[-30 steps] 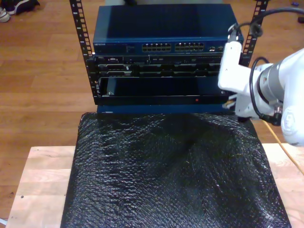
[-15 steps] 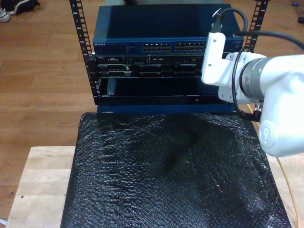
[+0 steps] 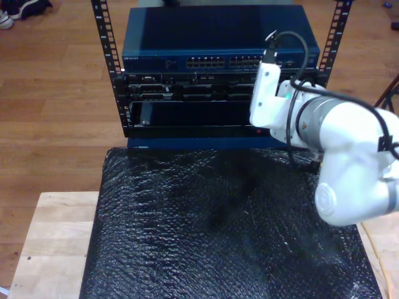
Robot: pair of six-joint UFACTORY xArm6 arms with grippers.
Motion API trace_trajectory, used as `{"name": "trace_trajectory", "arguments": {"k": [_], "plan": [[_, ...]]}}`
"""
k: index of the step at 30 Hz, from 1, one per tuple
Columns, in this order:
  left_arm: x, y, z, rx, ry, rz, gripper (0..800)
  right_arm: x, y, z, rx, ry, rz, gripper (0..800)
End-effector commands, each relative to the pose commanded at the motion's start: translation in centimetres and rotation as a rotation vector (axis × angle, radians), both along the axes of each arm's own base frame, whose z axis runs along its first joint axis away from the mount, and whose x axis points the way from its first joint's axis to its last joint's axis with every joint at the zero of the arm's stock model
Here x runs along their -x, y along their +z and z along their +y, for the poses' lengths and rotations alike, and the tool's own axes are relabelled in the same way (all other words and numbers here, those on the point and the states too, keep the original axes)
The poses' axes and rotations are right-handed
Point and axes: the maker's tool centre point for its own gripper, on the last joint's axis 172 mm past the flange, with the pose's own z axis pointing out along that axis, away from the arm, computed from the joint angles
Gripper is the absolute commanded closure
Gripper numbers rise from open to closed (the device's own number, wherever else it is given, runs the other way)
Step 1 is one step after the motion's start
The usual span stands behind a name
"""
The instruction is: Grab the cable and plug it in
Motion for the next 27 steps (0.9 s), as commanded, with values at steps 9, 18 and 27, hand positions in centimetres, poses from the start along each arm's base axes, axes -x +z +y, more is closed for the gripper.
{"name": "trace_trajectory", "arguments": {"k": [9,18,27], "plan": [[0.0,0.0,0.0,0.0,0.0,0.0,0,2.4,-1.8,-1.1,0.1,0.046,-0.072,800],[0.0,0.0,0.0,0.0,0.0,0.0,0,4.3,-1.2,-0.8,0.225,0.126,-0.163,800],[0.0,0.0,0.0,0.0,0.0,0.0,0,1.5,1.9,0.3,0.235,0.135,-0.181,800]]}}
